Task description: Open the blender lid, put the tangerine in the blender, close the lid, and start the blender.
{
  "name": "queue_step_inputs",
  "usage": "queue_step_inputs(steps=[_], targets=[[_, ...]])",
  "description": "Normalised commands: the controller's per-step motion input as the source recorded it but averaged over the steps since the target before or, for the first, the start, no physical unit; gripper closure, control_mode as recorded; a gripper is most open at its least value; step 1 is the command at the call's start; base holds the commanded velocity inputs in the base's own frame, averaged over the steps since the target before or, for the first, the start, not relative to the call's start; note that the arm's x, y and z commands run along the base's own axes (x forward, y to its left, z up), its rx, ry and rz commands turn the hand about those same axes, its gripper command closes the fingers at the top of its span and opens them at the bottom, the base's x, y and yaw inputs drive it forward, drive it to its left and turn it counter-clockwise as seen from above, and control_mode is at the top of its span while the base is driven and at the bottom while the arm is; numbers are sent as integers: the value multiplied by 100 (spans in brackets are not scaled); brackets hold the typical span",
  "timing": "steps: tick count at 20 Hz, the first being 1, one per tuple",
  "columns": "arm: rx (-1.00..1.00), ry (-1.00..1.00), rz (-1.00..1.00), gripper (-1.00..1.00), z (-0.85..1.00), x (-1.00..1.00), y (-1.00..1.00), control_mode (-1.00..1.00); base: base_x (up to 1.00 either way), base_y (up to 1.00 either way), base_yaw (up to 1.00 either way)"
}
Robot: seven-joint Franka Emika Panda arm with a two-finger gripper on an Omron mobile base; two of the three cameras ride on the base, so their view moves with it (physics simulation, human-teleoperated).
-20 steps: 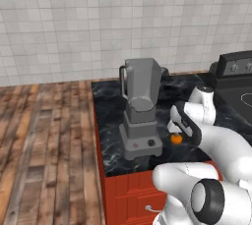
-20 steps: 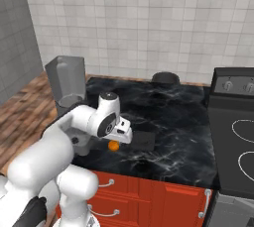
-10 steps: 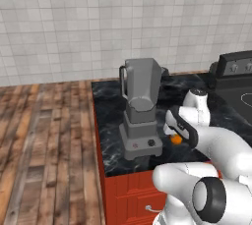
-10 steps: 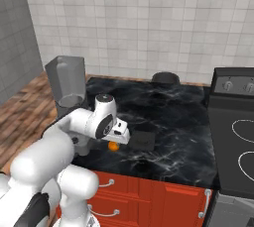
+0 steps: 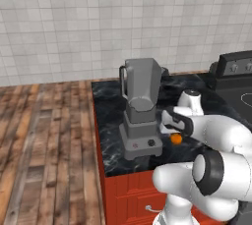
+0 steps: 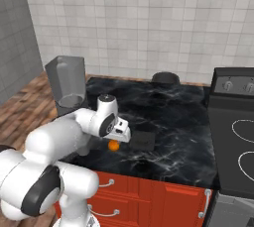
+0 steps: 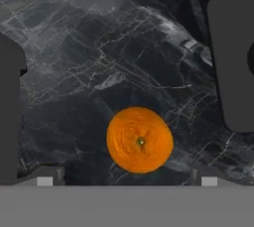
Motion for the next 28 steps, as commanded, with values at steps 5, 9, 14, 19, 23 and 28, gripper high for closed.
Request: queue_step_inputs(steps=[5, 9, 14, 19, 23, 28], targets=[[0, 4, 0, -100, -28, 7, 0, -100, 0, 0, 0], [0, 1, 0, -100, -18, 2, -4, -100, 0, 0, 0], [0, 0, 0, -100, -18, 0, 0, -100, 0, 0, 0], [0, 1, 0, -100, -23, 1, 0, -100, 0, 0, 0], [0, 4, 0, 100, -26, 7, 1, -100, 0, 0, 0], [0, 0, 0, 100, 18, -7, 1, -100, 0, 0, 0]])
